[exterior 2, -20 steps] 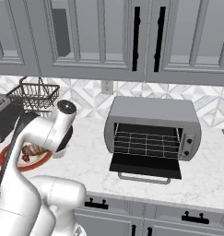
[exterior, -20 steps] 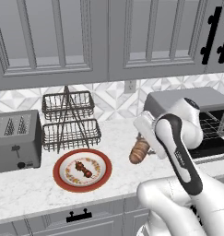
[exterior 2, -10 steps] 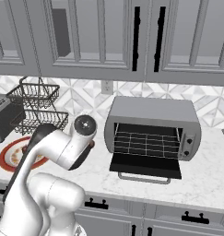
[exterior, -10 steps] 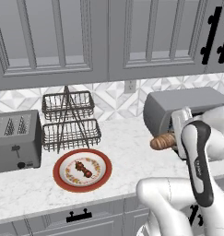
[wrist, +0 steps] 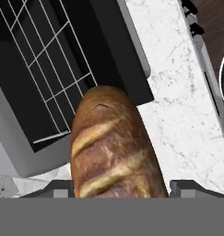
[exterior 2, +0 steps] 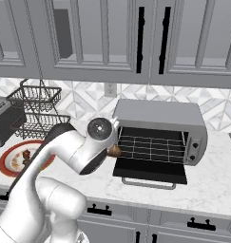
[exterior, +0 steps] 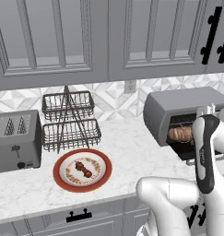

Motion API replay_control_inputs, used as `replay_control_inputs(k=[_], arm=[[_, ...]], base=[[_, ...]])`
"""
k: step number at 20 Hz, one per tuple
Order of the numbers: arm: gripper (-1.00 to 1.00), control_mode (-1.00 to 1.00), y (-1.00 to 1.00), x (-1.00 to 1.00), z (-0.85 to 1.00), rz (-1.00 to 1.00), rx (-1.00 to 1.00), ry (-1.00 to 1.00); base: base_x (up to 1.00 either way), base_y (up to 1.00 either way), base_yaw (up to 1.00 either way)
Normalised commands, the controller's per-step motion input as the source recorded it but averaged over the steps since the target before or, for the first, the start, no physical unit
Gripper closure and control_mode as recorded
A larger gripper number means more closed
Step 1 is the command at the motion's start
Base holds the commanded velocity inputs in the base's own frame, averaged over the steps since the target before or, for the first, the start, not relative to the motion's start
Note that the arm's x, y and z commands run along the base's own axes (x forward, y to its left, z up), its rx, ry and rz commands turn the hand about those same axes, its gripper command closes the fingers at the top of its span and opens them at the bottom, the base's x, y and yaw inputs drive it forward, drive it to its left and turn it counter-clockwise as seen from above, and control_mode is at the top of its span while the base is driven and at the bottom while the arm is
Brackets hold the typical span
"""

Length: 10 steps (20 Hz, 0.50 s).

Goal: Pick up the kebab skewer and baguette bread, and place them inside the toaster oven. Close the toaster oven door and start by setting the timer.

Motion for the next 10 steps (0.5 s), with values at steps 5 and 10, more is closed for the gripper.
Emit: replay_control_inputs(k=[5, 10], arm=[[1.00, -1.00, -0.95, 0.00, -0.01, -0.05, 0.00, 0.00], [1.00, -1.00, -0.76, 0.03, -0.01, 0.00, 0.00, 0.00]], base=[[0.00, 0.00, 0.00], [0.00, 0.00, 0.00]])
